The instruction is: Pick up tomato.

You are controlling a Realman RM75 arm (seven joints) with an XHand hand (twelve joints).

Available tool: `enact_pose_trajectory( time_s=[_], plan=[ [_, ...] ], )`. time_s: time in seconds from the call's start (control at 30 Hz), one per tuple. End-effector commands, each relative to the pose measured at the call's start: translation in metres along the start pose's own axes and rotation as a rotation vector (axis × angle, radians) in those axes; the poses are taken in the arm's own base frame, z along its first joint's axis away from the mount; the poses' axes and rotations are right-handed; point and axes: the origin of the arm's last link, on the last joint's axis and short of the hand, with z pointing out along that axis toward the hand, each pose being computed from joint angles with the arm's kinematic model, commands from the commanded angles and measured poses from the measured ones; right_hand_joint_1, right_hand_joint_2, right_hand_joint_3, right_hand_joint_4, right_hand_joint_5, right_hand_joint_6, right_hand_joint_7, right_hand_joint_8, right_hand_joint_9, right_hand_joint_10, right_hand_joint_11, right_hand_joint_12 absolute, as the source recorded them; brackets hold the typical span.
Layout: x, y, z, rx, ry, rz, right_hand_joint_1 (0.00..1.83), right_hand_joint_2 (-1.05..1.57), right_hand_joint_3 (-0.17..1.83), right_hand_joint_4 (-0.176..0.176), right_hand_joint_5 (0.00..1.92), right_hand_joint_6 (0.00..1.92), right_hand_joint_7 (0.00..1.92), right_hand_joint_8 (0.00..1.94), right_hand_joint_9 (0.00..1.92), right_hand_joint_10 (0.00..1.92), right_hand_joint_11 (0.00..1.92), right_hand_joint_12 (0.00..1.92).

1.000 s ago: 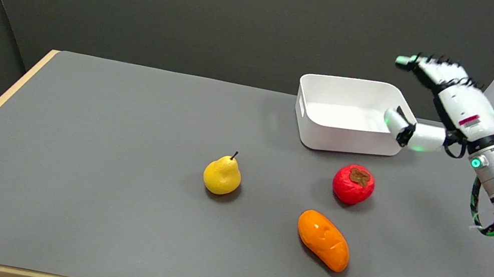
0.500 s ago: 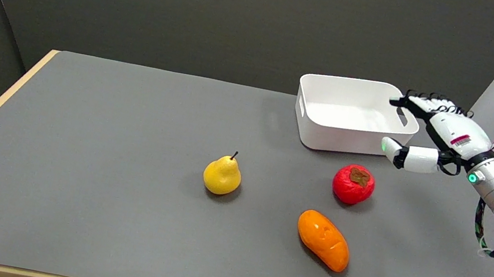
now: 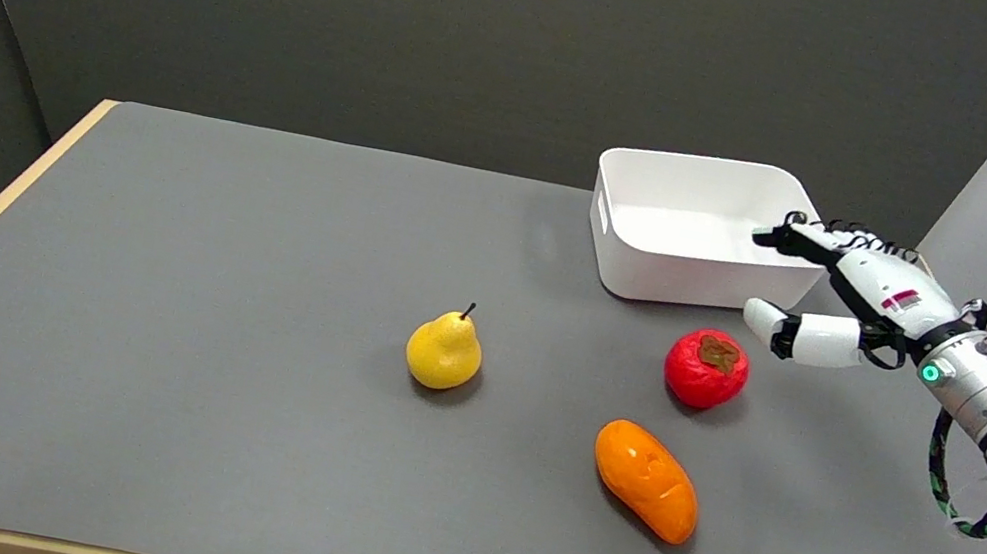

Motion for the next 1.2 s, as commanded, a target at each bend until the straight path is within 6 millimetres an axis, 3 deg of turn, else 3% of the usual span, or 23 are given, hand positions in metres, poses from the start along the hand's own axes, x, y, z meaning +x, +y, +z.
enact_pose_trajectory(
  time_s=[0.03,0.37,0.8,1.2],
  plan=[
    [-0.02,-0.007,0.001,0.001,-0.14,0.099,0.34,0.58,0.98,0.123,0.23,0.51,0.3,0.4,0.15,0.61,0.0,1.03],
    [-0.035,-0.012,0.014,-0.003,-0.214,0.081,0.36,0.57,0.98,0.12,0.23,0.52,0.3,0.4,0.13,0.61,0.0,1.02],
    [-0.049,0.0,0.038,-0.053,-0.277,0.08,0.38,0.56,0.97,0.118,0.23,0.54,0.27,0.39,0.11,0.59,0.0,1.01],
    [-0.062,0.001,0.041,-0.06,-0.323,0.08,0.41,0.56,0.98,0.118,0.23,0.54,0.24,0.38,0.08,0.58,0.0,1.0]
  ],
)
